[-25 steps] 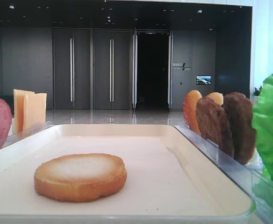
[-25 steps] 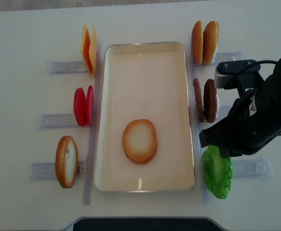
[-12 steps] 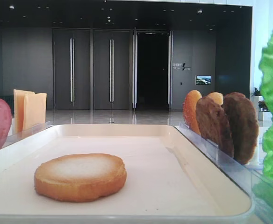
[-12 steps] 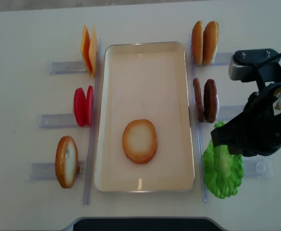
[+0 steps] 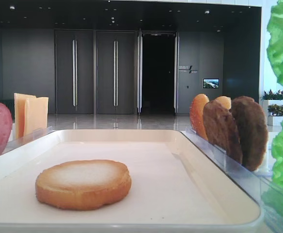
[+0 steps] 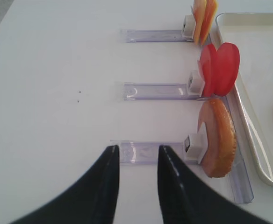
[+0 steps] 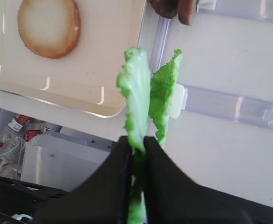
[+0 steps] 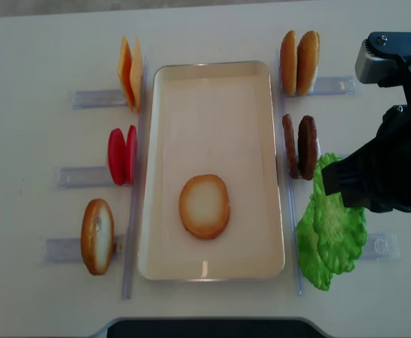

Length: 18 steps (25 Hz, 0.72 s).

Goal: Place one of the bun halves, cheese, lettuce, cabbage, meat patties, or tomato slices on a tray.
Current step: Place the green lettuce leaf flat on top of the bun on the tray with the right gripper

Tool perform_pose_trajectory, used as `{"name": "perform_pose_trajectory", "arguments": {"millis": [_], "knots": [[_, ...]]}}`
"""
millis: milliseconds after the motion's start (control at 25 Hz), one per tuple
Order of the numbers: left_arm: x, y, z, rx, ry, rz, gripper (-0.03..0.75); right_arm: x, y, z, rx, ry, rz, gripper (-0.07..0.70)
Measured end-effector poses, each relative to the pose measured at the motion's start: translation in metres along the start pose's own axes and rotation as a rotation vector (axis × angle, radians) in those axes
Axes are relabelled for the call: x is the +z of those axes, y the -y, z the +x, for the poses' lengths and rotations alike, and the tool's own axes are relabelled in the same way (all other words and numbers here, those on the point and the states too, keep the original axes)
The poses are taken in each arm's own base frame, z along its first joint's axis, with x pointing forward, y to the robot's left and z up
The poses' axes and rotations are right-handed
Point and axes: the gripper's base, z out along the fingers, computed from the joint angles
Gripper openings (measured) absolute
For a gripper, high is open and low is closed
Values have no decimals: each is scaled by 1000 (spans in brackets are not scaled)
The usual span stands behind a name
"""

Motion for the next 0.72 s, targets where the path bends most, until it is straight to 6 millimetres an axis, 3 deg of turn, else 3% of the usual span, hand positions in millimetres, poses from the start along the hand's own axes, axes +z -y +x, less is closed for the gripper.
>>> {"name": "perform_pose_trajectory", "arguments": {"millis": [160,440,720], "knots": [[0,0,0,0,0,0,219,0,-6,1,-13,-7,-56,64],[0,0,0,0,0,0,219,6,-42,2,-93,-11,-311,64],[0,0,0,0,0,0,219,44,-74,-17,-183,-88,-543,64]]}}
